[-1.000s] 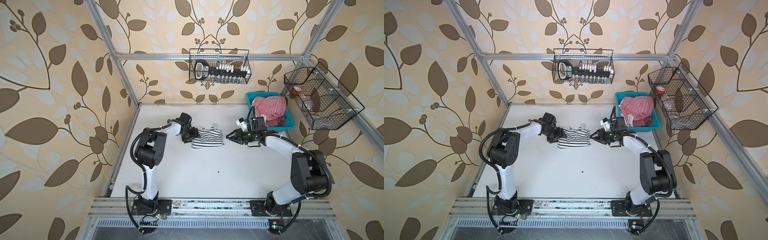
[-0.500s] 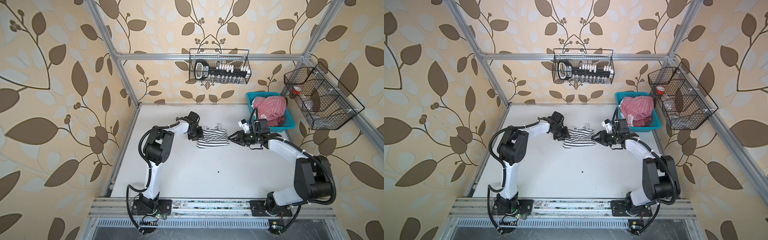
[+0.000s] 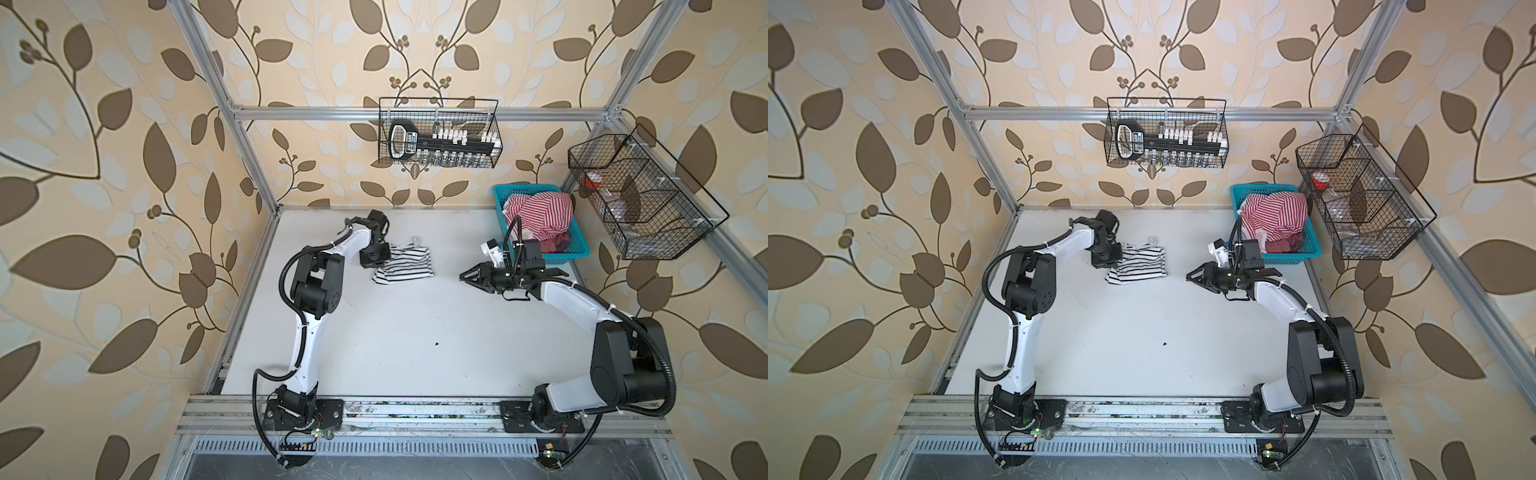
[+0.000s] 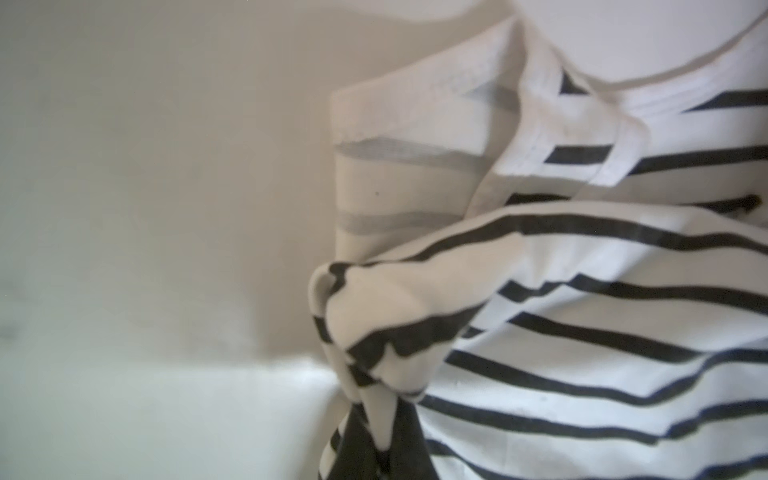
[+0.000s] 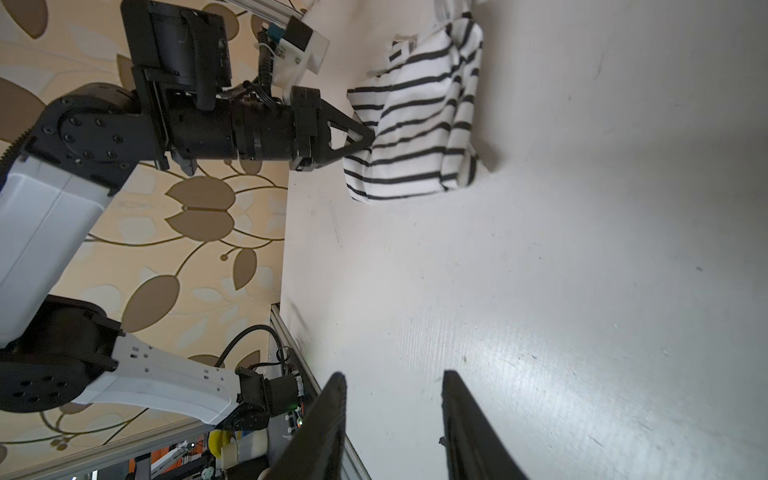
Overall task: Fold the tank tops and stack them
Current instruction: 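Carry the folded black-striped top to the far corner with left gripper while right draws back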
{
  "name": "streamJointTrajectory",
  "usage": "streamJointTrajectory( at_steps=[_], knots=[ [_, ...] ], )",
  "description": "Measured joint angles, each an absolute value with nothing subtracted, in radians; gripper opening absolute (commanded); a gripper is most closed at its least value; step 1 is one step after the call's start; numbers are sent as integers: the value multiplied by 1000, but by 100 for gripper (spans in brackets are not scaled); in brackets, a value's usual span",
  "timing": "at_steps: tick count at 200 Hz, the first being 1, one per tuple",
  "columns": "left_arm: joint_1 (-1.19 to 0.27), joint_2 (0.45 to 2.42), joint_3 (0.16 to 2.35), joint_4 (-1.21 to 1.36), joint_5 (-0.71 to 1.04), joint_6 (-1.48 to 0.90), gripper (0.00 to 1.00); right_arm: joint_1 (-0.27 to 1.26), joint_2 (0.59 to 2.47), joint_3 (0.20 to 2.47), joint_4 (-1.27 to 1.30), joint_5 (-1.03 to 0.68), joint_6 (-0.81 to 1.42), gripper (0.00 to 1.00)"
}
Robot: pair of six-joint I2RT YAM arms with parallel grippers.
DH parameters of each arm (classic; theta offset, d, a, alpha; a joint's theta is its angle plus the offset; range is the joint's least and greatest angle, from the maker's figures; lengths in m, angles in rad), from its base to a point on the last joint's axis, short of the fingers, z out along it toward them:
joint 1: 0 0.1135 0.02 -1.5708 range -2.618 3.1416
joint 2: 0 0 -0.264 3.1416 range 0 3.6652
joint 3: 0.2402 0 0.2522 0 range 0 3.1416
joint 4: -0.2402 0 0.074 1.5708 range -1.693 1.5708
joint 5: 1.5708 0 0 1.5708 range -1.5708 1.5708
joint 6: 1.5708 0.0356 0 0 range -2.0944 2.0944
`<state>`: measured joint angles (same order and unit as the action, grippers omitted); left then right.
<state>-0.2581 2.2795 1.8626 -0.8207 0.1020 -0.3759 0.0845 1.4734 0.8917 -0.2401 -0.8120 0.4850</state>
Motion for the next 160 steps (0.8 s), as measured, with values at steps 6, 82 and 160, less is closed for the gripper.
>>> streamJointTrajectory(
  at_steps=[6,82,160],
  knots=[
    [-228,2286,1878,-830,86,-354,0,84,1475,892,-238,-812,485,39],
    [-10,2447,2191,-936,-52,-49,0,84,1578,899,-228,-817,481,38],
    [113,2529,2327,-945,-91,117,0,102,1671,989,-228,-792,495,38]
  ],
)
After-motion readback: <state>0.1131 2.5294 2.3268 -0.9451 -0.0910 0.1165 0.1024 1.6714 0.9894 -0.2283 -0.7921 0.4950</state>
